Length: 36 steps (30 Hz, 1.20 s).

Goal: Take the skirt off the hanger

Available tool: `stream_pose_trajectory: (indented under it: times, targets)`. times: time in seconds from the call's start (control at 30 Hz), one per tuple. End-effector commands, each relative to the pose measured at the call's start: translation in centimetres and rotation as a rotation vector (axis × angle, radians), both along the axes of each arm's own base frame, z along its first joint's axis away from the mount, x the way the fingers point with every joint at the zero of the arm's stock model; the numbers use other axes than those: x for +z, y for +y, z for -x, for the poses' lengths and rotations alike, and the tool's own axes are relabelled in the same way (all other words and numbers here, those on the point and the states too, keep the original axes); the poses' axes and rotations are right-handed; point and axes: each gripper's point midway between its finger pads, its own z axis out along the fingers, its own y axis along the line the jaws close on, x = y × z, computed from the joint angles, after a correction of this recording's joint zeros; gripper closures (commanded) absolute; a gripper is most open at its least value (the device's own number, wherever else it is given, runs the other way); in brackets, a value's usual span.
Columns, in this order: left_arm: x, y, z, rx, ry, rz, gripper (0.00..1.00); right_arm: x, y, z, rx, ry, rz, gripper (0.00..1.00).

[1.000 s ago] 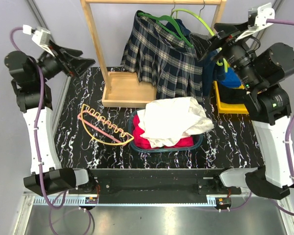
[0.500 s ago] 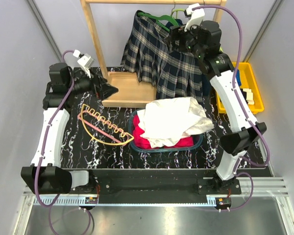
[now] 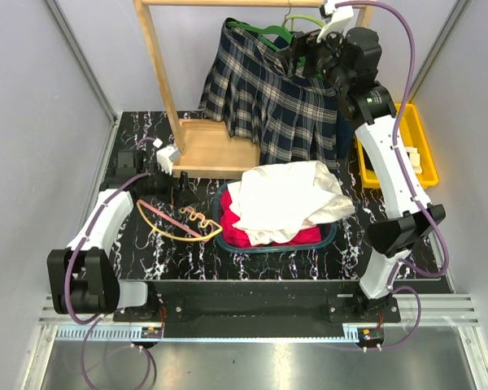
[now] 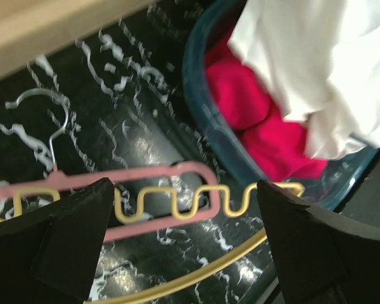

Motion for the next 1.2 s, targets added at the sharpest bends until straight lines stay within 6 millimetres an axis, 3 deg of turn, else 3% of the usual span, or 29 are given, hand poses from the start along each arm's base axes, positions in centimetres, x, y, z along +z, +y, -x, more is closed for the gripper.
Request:
stream_pose_trajectory:
  times: [0.0,0.27,0.47,0.6,0.73,0.87,0.97,1.07,1.17]
  targets:
    - [-2.6,2.3,0.0,0.010,-0.006,-0.168,0.01,3.1,-0.2,3.2,0.050,-0.060,-0.037,0.11]
    - [-5.7,4.5,-1.2,0.049,0.051,-0.300,0.01,4.3,-0.7,5.8,0.073,-0.083,-0.037,0.11]
    - [-7.2,4.8,-1.4,0.047,0.055,-0.369,0.01,4.8,-1.0,7.4,0.087,-0.088,-0.043,0.11]
    - [-9.1,7.1,0.2,0.009,0.054,-0.524,0.01,5.0,-1.3,8.2,0.087,-0.092,-0.043,0.11]
    - [-11.2,9.7,3.6,-0.048,0.092,-0.647,0.01,5.4,-1.7,9.2,0.085,-0.101,-0.046,0.11]
    - [-11.4,13.1,5.3,0.002,0.144,-0.675,0.01,5.3,-1.9,9.7,0.085,-0.101,-0.046,0.11]
    - [-10.6,14.6,5.8,0.028,0.152,-0.677,0.01,5.1,-1.9,9.9,0.092,-0.092,-0.048,0.11]
    - [-9.2,16.0,5.5,0.053,0.131,-0.693,0.01,5.0,-1.8,10.2,0.099,-0.090,-0.051,0.11]
    - [-7.4,15.9,4.1,0.071,0.080,-0.670,0.01,4.5,-1.9,10.3,0.096,-0.083,-0.051,0.11]
